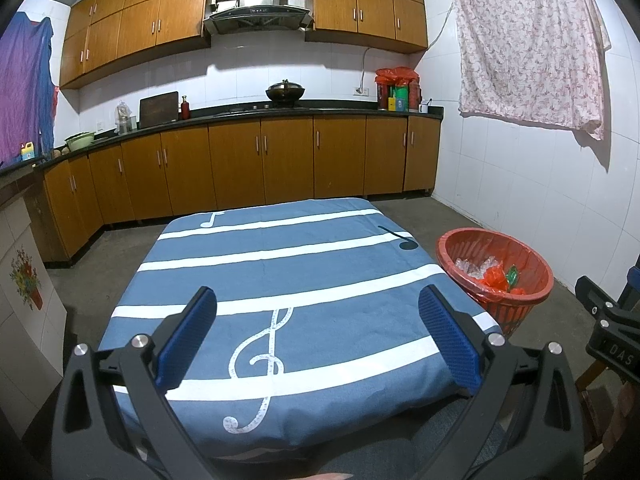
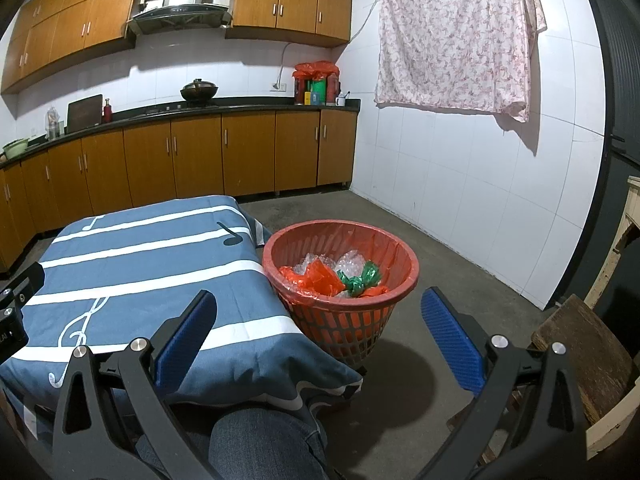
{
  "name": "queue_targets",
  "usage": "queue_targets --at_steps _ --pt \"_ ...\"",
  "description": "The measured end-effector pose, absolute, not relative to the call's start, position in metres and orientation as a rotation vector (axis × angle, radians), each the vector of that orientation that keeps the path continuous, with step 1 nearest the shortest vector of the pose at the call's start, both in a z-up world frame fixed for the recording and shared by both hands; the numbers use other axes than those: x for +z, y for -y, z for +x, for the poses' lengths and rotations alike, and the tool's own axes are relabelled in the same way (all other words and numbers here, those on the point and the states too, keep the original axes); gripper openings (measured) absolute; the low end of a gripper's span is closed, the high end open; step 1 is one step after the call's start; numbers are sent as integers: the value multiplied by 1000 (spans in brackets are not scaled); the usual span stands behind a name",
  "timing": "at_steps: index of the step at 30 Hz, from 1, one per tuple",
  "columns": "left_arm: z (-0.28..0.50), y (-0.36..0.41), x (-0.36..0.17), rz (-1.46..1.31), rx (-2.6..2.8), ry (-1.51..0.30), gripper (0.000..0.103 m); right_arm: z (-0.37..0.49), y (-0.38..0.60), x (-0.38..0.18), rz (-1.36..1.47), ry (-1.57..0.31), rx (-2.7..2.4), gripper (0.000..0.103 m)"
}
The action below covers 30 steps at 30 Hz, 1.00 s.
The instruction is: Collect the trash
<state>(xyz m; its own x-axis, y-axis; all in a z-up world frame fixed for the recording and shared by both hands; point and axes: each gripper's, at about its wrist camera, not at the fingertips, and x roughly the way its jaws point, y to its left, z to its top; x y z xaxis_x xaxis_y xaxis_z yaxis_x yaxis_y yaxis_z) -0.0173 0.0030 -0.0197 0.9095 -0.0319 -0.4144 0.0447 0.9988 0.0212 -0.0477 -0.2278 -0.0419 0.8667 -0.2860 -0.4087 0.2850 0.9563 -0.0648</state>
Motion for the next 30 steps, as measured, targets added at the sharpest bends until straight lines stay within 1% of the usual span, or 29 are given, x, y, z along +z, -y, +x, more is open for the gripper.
queue_targets --at_steps 30 --pt "-18 2 -24 23 -25 -443 99 -48 228 -41 0 -431 -299 101"
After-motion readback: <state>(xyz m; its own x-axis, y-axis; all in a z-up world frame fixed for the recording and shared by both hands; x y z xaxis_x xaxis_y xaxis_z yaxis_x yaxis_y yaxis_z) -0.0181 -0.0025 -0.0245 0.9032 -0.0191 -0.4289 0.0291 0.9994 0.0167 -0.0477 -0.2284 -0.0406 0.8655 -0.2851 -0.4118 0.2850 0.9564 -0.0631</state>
